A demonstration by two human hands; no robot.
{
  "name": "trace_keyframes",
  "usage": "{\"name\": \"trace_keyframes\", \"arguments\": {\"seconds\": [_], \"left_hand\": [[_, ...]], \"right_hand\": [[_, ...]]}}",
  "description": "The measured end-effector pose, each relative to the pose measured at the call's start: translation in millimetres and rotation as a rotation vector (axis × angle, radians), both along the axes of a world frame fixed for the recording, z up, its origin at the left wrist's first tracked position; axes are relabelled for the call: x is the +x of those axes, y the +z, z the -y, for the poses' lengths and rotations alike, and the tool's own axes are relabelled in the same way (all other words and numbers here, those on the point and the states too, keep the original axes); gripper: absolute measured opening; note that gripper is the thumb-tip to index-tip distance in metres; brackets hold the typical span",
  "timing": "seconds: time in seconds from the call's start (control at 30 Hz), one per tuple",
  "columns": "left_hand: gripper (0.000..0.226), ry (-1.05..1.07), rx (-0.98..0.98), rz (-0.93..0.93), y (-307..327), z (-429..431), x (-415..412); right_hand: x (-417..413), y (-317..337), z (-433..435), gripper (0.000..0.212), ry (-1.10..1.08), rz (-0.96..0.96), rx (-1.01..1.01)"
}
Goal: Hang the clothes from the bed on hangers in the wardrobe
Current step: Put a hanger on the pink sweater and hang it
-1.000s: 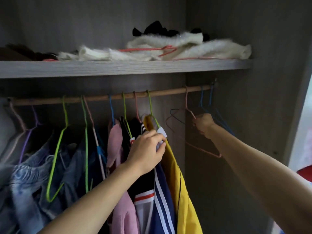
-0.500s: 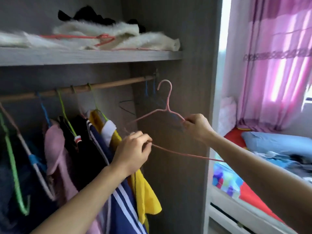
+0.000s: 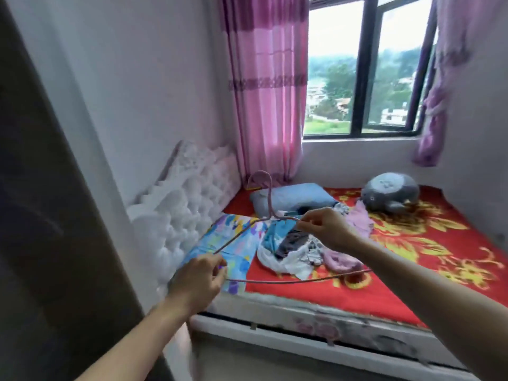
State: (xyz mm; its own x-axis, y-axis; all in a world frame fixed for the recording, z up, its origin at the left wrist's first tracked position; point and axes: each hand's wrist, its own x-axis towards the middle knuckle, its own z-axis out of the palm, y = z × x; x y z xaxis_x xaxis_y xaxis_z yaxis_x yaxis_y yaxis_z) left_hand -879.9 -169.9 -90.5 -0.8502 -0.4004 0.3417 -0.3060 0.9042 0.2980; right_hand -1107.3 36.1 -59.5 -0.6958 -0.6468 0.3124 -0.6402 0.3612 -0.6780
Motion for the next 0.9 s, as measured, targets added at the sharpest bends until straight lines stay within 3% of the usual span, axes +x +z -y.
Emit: {"name": "trace_keyframes", "arguments": {"seconds": [0.2, 0.37, 0.9], "left_hand": [[0.016, -0.138, 0.114, 0.179, -56, -81, -136], [0.018, -0.199, 0.123, 0.270, -75, -111, -221], [0.010, -0.368, 0.185, 0.424, -129, -52, -534]], "right_hand": [[-116, -46, -132, 0.020, -0.224, 0.036, 0.047], [-184, -78, -192, 0.020, -0.402, 0.109, 0.015], [-413, -144, -196, 0.010, -0.782, 0.357, -0.077]]}}
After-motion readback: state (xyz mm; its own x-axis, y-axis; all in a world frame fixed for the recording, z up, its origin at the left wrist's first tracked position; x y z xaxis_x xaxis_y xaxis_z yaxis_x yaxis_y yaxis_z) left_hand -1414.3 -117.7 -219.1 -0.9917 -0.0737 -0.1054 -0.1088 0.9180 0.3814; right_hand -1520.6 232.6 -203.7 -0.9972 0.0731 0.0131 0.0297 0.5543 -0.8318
